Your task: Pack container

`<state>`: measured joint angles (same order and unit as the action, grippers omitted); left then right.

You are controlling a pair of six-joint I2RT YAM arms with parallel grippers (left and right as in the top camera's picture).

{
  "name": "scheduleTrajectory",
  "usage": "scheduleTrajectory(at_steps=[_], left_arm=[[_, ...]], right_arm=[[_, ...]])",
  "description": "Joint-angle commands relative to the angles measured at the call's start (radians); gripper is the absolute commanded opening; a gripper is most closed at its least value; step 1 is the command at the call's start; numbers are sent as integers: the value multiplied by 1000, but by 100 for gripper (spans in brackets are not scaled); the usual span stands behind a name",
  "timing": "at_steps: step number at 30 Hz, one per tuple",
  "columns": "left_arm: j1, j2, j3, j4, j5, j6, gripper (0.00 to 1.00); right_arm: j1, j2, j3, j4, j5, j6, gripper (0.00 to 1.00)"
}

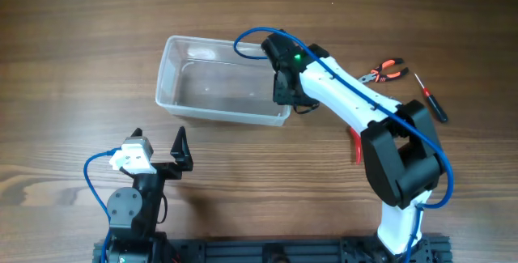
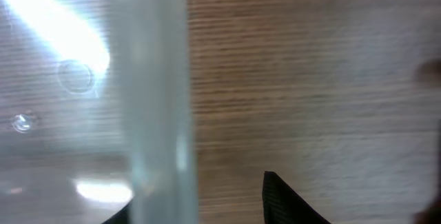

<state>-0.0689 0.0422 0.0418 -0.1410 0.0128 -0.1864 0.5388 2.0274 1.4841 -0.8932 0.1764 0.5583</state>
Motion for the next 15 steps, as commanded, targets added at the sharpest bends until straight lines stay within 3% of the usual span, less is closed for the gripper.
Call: scheduleTrajectory(at_steps=[1,15], left_arm=[[6,-2,-4,-1,-3,-12,100],[6,-2,-4,-1,-3,-12,100]], right_arm=[[-36,7,16,-13,105,-143,44],[-196,3,16,42,59,-455,38]])
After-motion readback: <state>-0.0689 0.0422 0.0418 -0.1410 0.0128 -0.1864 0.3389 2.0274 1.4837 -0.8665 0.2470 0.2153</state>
